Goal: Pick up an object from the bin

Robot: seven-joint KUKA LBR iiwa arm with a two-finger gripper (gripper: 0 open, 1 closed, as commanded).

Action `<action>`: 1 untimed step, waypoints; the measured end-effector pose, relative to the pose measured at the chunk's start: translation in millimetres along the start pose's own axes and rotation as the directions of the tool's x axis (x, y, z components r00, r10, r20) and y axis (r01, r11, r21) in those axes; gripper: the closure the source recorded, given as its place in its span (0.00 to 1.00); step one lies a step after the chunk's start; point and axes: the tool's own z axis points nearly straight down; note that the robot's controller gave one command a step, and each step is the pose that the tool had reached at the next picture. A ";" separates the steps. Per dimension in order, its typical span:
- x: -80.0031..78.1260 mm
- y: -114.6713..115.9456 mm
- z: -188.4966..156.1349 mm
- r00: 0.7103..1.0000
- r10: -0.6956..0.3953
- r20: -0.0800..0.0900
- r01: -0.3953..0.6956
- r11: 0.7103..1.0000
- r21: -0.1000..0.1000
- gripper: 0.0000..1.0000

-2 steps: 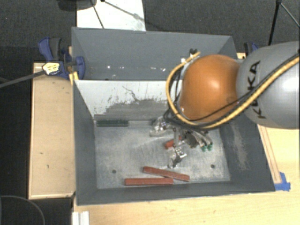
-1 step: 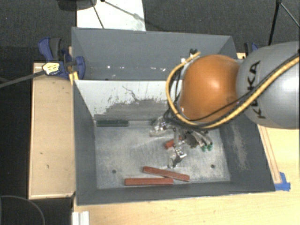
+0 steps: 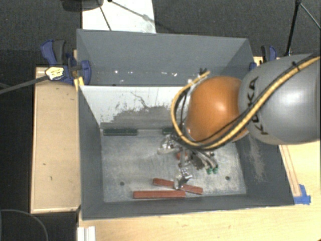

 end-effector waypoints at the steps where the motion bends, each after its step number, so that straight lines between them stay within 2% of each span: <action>1: -7.3 -1.7 86.5 0.994 -0.110 0.011 0.110 0.994 0.001 1.00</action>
Offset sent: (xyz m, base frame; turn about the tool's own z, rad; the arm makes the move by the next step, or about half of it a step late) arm 0.0000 0.0000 0.0000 0.0000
